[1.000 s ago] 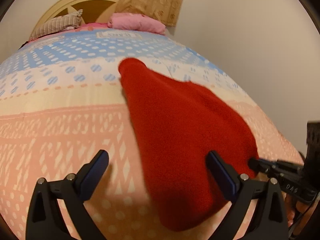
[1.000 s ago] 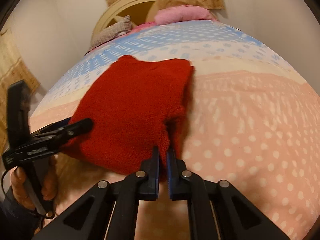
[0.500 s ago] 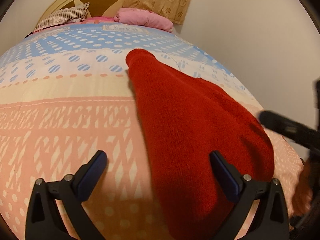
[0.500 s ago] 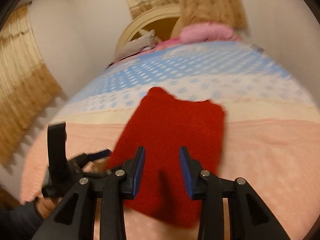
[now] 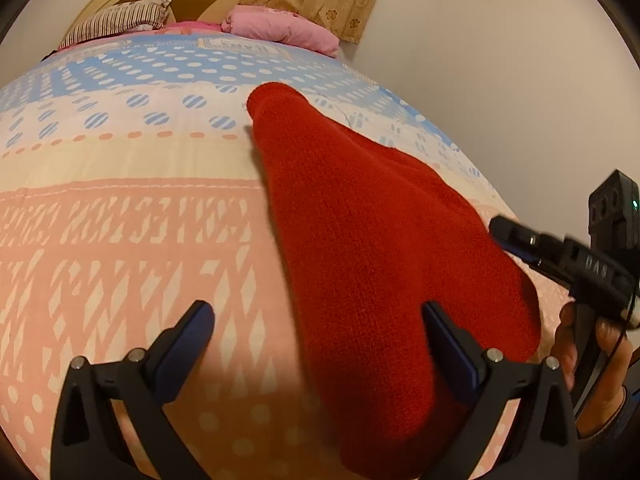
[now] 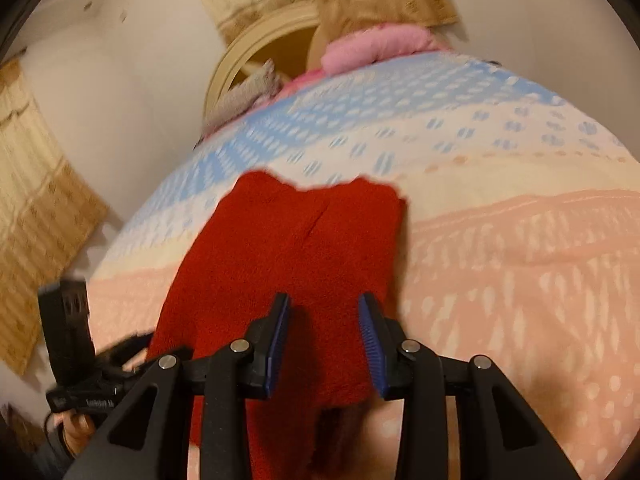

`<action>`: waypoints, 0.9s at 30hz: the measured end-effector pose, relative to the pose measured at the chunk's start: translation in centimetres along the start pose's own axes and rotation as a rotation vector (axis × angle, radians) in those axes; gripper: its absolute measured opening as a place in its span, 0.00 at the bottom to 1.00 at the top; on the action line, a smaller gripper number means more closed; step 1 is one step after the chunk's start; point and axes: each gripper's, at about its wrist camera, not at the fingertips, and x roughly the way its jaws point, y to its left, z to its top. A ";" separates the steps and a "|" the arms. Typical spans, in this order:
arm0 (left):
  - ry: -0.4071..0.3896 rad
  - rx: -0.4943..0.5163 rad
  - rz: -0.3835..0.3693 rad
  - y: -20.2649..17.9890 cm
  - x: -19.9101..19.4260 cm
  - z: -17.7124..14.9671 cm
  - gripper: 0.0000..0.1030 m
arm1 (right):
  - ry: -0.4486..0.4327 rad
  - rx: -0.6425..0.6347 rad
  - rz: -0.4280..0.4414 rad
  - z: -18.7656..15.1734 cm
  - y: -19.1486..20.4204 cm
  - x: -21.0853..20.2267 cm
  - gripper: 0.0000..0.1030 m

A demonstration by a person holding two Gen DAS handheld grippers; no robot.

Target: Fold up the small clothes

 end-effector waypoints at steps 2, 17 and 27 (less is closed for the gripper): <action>-0.001 0.003 0.003 0.1 0.0 0.0 1.00 | 0.015 0.051 -0.010 0.5 -1.0 0.5 0.50; 0.000 0.008 0.007 -0.2 0.1 -0.1 1.00 | 0.113 0.228 0.032 2.6 -4.6 5.2 0.59; 0.002 0.009 -0.003 -0.3 0.2 -0.1 1.00 | 0.108 0.241 0.133 3.6 -4.8 7.5 0.55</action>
